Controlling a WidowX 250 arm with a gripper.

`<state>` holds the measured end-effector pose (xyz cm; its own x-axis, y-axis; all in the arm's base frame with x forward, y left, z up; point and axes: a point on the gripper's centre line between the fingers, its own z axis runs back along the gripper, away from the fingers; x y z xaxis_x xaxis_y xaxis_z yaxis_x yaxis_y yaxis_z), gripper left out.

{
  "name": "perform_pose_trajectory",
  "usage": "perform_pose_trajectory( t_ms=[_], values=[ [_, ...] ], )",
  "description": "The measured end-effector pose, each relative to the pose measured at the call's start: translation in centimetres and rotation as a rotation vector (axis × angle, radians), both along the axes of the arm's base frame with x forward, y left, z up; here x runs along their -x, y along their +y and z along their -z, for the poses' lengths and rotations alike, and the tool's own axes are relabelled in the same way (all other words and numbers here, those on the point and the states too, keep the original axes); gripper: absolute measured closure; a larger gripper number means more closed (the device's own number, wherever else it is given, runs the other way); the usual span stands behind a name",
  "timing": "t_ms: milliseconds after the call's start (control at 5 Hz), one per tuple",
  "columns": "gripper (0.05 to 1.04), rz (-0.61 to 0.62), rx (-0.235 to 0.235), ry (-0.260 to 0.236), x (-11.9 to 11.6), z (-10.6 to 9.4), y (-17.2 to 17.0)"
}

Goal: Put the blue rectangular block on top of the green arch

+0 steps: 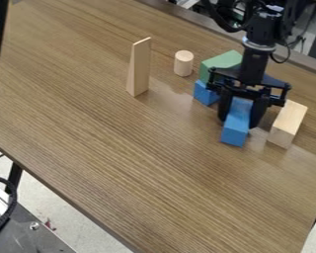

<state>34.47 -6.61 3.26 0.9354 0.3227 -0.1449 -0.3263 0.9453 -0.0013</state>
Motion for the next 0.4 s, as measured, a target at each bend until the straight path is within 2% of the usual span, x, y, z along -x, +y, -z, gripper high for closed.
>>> perform_pose_trajectory(
  t_ms=[200,400],
  values=[
    [0.51,0.021,-0.003,0.005,0.4,-0.5,-0.1],
    [0.51,0.117,-0.107,-0.037,0.9,-3.8,0.5]
  ],
)
